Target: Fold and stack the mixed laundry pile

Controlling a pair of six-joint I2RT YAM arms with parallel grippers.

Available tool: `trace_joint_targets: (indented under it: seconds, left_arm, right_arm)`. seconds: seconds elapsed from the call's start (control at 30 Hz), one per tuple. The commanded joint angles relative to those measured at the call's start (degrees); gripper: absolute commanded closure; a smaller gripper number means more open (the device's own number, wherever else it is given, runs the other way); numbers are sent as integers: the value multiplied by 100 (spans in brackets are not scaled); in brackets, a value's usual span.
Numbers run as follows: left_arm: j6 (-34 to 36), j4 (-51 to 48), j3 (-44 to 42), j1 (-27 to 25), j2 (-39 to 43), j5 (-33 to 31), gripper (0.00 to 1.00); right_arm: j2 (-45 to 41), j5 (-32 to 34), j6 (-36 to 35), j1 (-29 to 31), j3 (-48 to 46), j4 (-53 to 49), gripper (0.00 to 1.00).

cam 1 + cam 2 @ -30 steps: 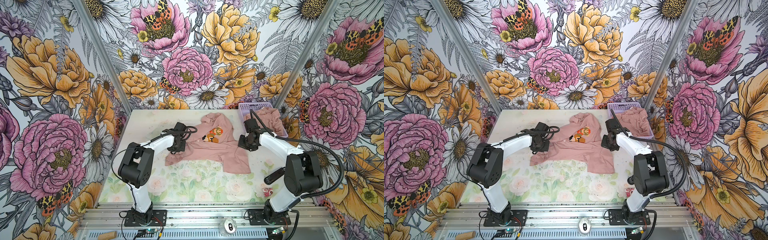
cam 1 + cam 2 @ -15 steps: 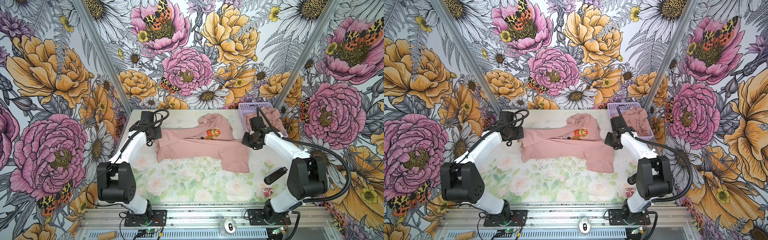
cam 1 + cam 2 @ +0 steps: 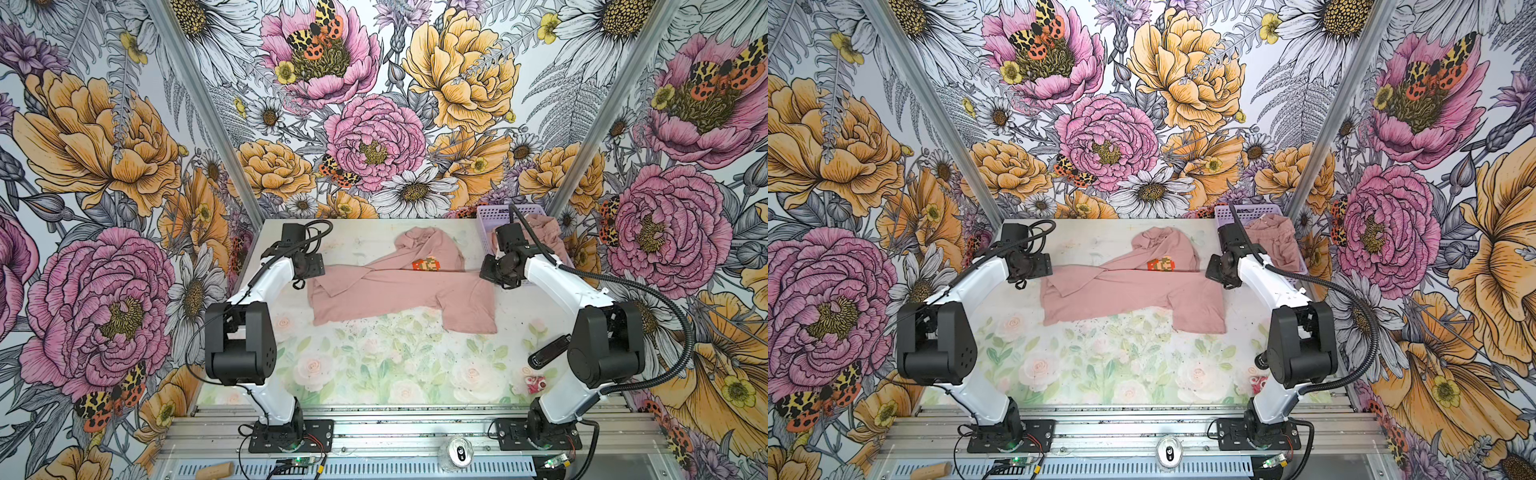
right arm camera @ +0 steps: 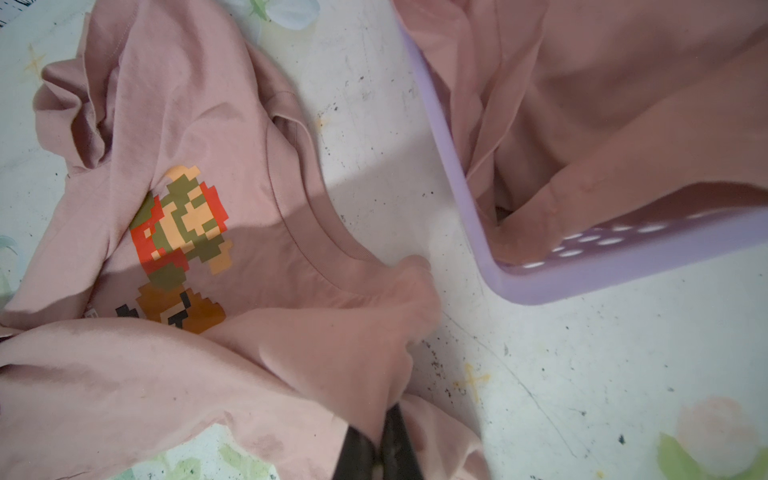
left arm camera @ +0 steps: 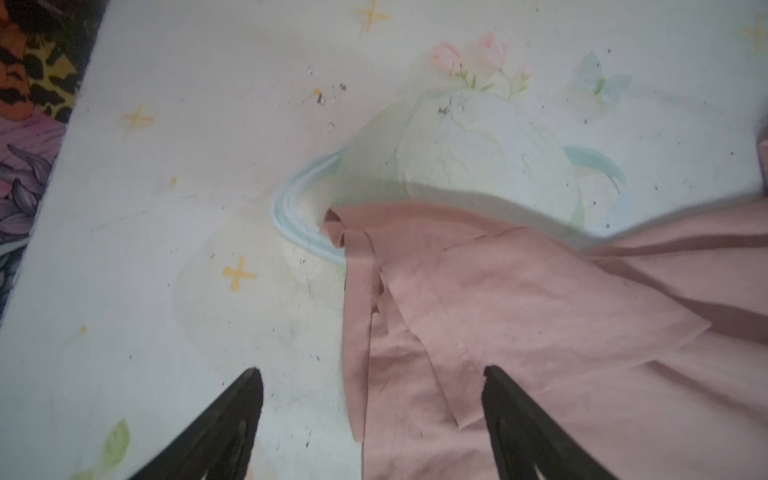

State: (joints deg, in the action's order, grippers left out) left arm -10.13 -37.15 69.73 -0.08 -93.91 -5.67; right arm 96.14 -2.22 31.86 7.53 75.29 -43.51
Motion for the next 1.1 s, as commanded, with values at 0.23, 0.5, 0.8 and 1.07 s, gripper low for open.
trace_joint_targets:
  seconds: [0.23,0.5,0.8,1.07]
  left_arm:
    - [-1093,-51,-1877,-320,768,1086,40]
    - [-1053,67,-1785,-374,340,842,57]
    - [-904,55,-1631,-245,446,483,57]
    - [-837,155,-1525,-230,86,488,58]
  right_arm:
    - [116,-95,-171,-32,75,62,100]
    - [133,-146,-170,-30,72,70,100]
    - [79,-151,-180,-34,1,63,100]
    - [138,-156,-196,-35,42,70,100]
